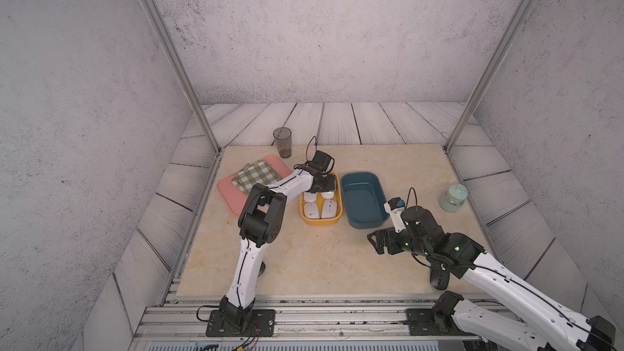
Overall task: Place the mice by color into the storage box
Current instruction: Place the mouse in the storage box.
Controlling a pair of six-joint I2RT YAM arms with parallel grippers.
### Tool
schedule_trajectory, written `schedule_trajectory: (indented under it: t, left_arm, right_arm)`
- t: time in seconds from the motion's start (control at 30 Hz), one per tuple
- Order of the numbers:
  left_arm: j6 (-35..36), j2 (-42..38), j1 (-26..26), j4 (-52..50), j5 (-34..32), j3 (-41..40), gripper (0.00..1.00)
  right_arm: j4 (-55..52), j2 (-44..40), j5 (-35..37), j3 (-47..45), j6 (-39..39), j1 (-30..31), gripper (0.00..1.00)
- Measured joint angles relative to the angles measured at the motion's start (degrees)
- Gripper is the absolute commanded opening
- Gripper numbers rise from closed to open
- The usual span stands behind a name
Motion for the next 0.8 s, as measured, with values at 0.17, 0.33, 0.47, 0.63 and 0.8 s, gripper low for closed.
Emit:
schedule_trajectory:
  t: [0.17, 0.33, 0.47, 0.63, 0.8]
  left_arm:
    - [-0.74, 0.04, -0.11, -2.03, 0.72, 0.0, 0.85]
    - [-1.36, -1.16, -0.22, -3.39, 1.18, 0.0, 0.93]
    - [-1.01, -3.72, -0.24, -4.85, 1.09, -0.02, 0.98]
    - [-0.59, -7.91, -0.35, -6.08, 1.14, -0.15, 0.98]
    - [-0.81, -18.58, 0.13, -6.14, 0.37, -7.08, 0.98]
  right_arm:
    - [-0.02, -0.02, -0.35, 0.0, 0.04, 0.0, 0.99]
    - [-0.04, -0.15, -0.48, 0.02, 0.26, 0.0, 0.99]
    - [-0.02, -0.87, -0.9, 0.02, 0.87, 0.0, 0.99]
    - [-0.04, -2.14, -1.46, 0.02, 1.44, 0.0, 0.99]
    - [-0.04, -3.21, -2.62, 0.02, 2.12, 0.0, 0.99]
